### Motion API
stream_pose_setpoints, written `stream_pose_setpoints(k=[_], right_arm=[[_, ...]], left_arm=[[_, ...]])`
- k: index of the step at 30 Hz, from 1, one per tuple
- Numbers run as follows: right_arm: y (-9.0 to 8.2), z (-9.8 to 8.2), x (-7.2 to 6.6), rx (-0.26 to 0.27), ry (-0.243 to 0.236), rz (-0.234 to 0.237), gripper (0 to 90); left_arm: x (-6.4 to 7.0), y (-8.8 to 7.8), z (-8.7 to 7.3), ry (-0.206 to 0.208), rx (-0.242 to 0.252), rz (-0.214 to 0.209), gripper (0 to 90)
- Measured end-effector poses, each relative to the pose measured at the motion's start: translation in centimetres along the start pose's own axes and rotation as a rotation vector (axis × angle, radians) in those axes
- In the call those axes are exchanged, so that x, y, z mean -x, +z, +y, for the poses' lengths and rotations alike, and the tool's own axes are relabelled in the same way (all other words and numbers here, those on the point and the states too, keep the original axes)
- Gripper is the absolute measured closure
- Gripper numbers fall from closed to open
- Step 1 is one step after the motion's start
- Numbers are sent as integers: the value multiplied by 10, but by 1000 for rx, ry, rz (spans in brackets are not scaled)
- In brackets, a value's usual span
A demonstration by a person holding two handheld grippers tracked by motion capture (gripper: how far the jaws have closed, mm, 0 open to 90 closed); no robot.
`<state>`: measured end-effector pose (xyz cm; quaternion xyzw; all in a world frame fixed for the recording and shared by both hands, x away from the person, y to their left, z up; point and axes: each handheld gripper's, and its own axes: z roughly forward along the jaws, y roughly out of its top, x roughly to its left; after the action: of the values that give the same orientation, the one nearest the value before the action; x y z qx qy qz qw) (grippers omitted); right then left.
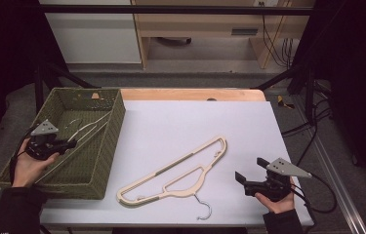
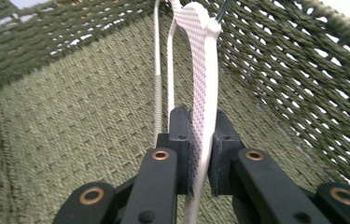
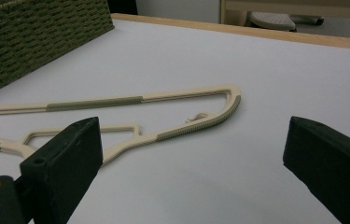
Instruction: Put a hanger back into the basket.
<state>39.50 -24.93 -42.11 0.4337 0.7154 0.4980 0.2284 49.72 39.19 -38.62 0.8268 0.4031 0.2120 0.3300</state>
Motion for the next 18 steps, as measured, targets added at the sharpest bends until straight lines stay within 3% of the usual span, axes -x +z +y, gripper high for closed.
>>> stream_pose_setpoints(k=[4,12,18], right_arm=[[-1,0,0,0,2,4,54],[0,1,-3,2,-6,12,55],[-1,2,-4,4,-6,13,55]], left_arm=[[5,2,0,9,-17,-11,798],[22,15,1,72,-113,-21,745],[27,19,0,82,-141,-24,727]])
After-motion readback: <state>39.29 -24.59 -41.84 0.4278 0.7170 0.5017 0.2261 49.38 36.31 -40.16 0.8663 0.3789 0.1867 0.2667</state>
